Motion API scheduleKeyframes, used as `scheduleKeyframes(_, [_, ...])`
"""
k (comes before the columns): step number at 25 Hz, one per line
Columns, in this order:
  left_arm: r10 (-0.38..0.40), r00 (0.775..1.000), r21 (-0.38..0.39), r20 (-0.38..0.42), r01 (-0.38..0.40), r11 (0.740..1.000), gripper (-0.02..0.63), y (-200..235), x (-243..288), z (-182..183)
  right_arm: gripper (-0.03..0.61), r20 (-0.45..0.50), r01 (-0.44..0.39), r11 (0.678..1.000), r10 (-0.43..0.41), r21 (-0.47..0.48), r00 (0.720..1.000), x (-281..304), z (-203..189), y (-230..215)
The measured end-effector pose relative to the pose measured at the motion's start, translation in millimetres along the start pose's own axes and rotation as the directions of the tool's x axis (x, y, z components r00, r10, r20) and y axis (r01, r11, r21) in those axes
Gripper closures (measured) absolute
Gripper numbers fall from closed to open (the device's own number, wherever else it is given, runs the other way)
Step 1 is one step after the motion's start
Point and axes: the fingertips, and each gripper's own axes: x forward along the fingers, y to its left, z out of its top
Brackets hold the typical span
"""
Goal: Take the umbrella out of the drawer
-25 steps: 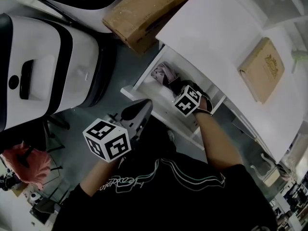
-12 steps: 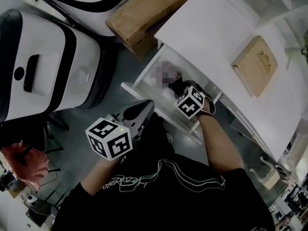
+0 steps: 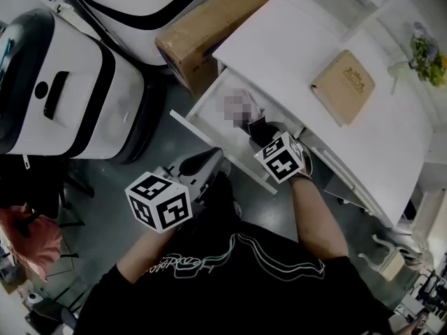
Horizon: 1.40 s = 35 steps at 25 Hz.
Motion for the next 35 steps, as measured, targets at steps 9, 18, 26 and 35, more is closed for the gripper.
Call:
scheduleKeyframes(9, [-0.026,0.998,0.095,0.058,0.021,0.995,0.594,-80.0,-43.2,-13.6,0.364,0.237,0.025,0.994,-0.05,0.107,0.97,-126.9,7.6,33.8])
scheduleKeyframes(18, [-0.046,0.987,0.174,0.153,0.019,0.985,0.594,-144.6,-85.6,-11.8,0.364,0.403,0.071,0.99,-0.115,0.122,0.908,-247.6,-1.9,73.7])
scheduleKeyframes(26, [-0.056,0.984,0.229,0.17,0.015,0.973,0.594,-178.6,-111.1,-13.1,0.364,0.608,-0.021,0.988,-0.076,0.152,0.791,-324.5,10.5,104.1])
scheduleKeyframes(35, [-0.071,0.982,0.272,0.175,0.021,0.962,0.594,-203.9,-119.9,-15.9,0.364,0.685,-0.066,0.983,-0.071,0.172,0.726,-350.0,8.4,121.9])
